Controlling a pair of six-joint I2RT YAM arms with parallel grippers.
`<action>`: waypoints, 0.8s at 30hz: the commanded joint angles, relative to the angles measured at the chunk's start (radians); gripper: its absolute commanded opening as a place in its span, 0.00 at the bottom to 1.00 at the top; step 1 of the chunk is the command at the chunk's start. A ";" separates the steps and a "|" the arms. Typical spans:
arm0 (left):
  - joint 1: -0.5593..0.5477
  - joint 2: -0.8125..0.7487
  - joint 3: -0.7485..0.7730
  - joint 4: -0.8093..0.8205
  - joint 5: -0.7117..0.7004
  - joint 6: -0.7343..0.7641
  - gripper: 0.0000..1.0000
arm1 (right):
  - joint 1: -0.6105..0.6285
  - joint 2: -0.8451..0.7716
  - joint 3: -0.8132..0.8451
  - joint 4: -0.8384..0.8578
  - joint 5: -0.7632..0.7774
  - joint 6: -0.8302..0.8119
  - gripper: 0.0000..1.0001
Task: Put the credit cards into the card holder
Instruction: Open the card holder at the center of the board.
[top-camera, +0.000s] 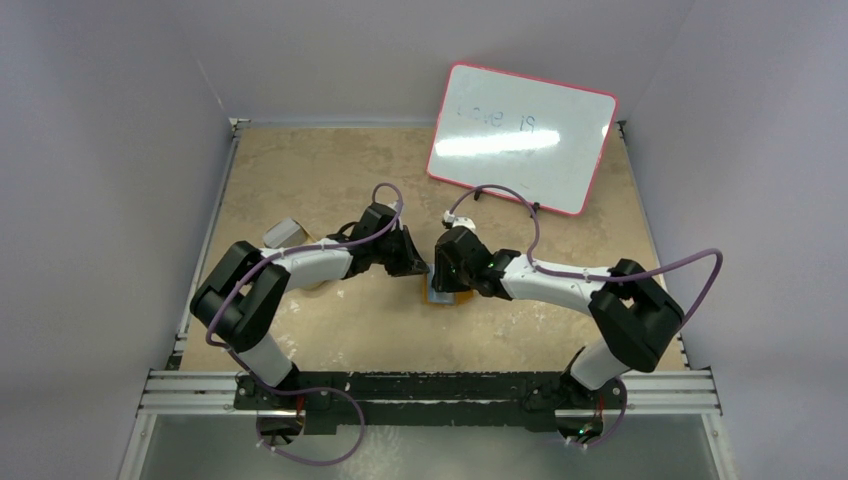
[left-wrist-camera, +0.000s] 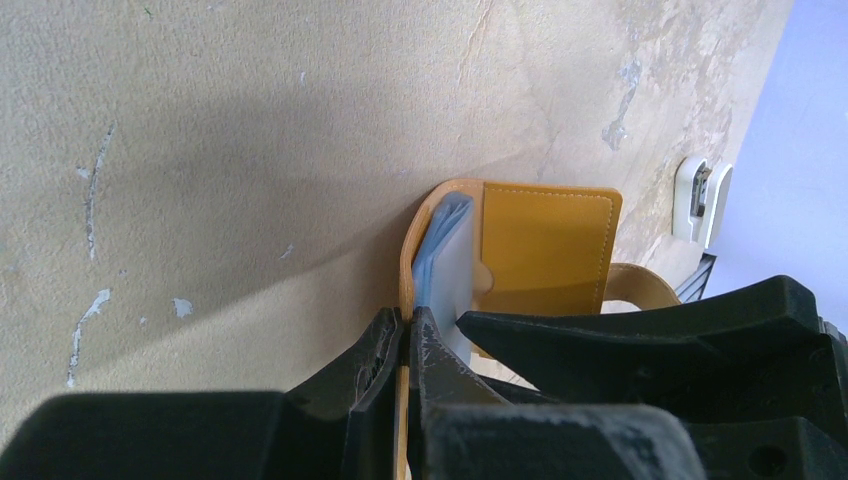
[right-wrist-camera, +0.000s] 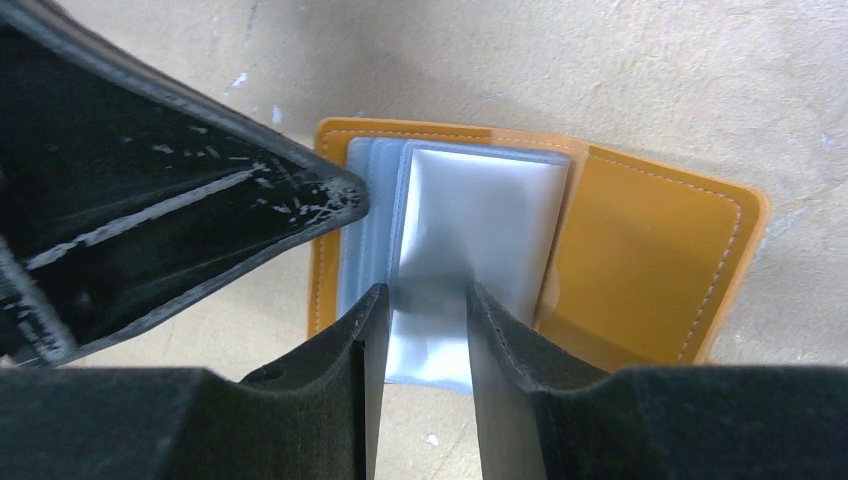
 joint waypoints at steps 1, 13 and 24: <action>-0.007 -0.020 0.034 0.013 0.007 0.015 0.00 | 0.000 0.031 0.029 -0.061 0.077 0.004 0.37; -0.007 -0.006 0.023 0.052 0.012 0.010 0.31 | 0.000 0.037 0.014 -0.073 0.116 0.018 0.37; -0.007 0.037 -0.008 0.121 -0.008 -0.007 0.40 | 0.000 0.025 0.011 -0.104 0.185 0.035 0.38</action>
